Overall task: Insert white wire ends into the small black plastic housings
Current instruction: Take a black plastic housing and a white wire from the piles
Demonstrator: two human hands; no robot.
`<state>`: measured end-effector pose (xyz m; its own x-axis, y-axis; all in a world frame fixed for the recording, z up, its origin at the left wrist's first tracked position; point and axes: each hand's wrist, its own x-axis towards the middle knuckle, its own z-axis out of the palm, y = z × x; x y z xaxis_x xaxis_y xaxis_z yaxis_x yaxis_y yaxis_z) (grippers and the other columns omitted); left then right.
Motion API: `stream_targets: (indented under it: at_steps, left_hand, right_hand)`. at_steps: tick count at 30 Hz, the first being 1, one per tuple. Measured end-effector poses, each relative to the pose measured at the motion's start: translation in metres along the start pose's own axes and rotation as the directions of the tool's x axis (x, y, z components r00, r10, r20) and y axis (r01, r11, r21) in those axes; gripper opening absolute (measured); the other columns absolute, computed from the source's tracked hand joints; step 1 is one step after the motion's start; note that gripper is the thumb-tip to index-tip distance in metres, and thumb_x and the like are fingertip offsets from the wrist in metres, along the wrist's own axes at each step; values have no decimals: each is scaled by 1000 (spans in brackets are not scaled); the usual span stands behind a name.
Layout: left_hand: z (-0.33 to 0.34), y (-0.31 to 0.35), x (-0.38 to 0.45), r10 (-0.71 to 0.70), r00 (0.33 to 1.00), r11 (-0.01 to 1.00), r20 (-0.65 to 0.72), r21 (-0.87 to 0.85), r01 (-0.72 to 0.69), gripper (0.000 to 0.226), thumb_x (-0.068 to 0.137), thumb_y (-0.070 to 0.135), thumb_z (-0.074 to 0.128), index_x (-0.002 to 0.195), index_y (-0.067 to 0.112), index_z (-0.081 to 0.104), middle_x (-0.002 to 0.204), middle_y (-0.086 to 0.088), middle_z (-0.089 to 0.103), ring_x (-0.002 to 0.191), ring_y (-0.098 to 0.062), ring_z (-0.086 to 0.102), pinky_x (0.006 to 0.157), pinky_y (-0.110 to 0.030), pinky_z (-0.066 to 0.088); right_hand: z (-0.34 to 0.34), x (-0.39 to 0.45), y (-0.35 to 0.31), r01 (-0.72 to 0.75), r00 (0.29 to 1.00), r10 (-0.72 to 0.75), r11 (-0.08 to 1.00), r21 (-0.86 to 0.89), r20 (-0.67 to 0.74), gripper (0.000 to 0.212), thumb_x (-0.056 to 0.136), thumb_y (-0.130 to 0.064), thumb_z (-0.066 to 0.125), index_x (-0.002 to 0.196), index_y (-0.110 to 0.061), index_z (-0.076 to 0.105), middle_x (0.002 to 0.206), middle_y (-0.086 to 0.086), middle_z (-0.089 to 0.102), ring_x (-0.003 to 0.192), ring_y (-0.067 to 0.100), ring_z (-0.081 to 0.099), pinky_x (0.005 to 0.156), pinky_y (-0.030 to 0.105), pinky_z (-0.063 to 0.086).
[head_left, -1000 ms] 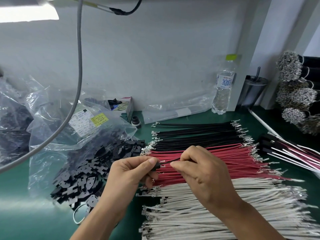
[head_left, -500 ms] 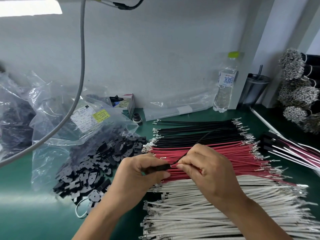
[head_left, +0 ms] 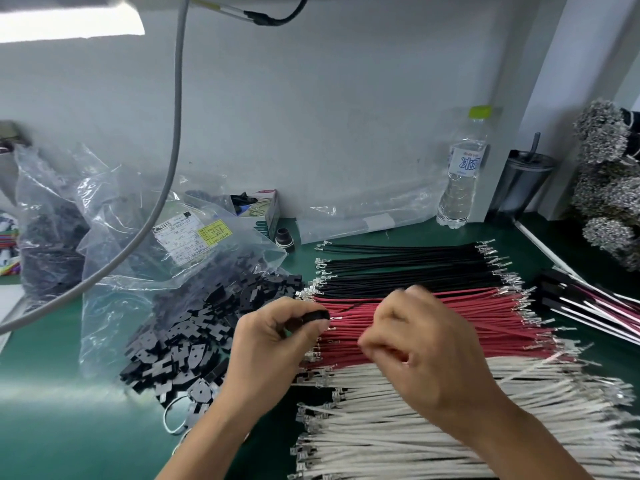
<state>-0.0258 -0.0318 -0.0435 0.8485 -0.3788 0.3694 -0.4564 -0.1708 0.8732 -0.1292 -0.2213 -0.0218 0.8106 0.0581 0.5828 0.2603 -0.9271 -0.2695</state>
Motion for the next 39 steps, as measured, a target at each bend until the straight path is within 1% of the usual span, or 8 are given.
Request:
stream_targets:
  at_steps: [3, 10, 15, 19, 22, 25, 34, 39]
  left_hand:
    - [1, -1, 1, -5, 1000, 999, -14, -36, 4, 14, 80, 25, 82, 89, 35, 80, 77, 3, 75, 63, -21, 66, 55, -36, 57]
    - [3, -2, 1, 11, 1000, 999, 4, -48, -10, 21, 81, 15, 84, 91, 33, 81, 79, 6, 76, 66, -6, 67, 60, -17, 52]
    - [3, 0, 1, -12, 999, 997, 36, -77, 14, 22, 79, 10, 85, 89, 29, 82, 82, 2, 78, 70, -14, 71, 63, -25, 58]
    - [1, 3, 1, -79, 993, 973, 86, -212, 95, 19, 74, 16, 84, 90, 27, 84, 75, -8, 77, 61, -18, 69, 61, -29, 60]
    - [-1, 3, 2, -119, 984, 956, 133, -252, 149, 19, 74, 15, 84, 90, 24, 84, 68, -12, 74, 56, -17, 67, 57, -24, 55]
    - [-2, 4, 1, -135, 978, 939, 156, -294, 177, 20, 71, 16, 85, 91, 21, 84, 67, -13, 74, 56, -16, 67, 58, -20, 54]
    - [-2, 5, 1, -144, 970, 919, 198, -337, 205, 26, 67, 23, 88, 92, 20, 84, 77, -14, 76, 58, -19, 66, 59, -25, 58]
    - [-1, 4, 0, -153, 968, 922, 201, -323, 213, 26, 67, 25, 89, 92, 20, 84, 77, -16, 76, 57, -18, 64, 58, -25, 57]
  right_hand:
    - [9, -7, -4, -23, 962, 28, 999, -24, 273, 17, 83, -48, 70, 78, -32, 72, 79, -20, 54, 78, 1, 43, 64, 25, 35]
    - [-5, -8, -2, -153, 903, 71, 975, 161, 424, 40, 71, -72, 63, 92, -40, 72, 93, -25, 57, 94, -5, 50, 76, 20, 39]
    - [-7, -8, -10, -160, 842, 23, 965, 208, 539, 13, 82, -43, 72, 90, -33, 74, 90, -20, 61, 94, -2, 54, 78, 18, 41]
    - [-10, -4, -7, -236, 881, 101, 941, 244, 462, 7, 95, -34, 62, 88, -31, 63, 94, -20, 58, 91, 2, 55, 74, 17, 42]
    - [-11, -4, -2, -259, 956, 213, 935, 241, 199, 9, 97, -30, 60, 90, -34, 63, 89, -18, 59, 84, 6, 59, 65, 17, 43]
    - [-8, -5, 1, -251, 968, 249, 960, 127, 31, 10, 93, -40, 59, 85, -35, 64, 85, -21, 56, 78, 3, 59, 60, 23, 48]
    - [-3, -5, 4, -180, 979, 188, 979, 95, -82, 9, 90, -39, 65, 84, -34, 68, 84, -20, 57, 73, 0, 59, 56, 21, 48]
    - [-2, -5, 4, -51, 991, 51, 999, 9, -124, 8, 91, -31, 69, 87, -25, 72, 85, -15, 58, 74, 4, 57, 58, 27, 50]
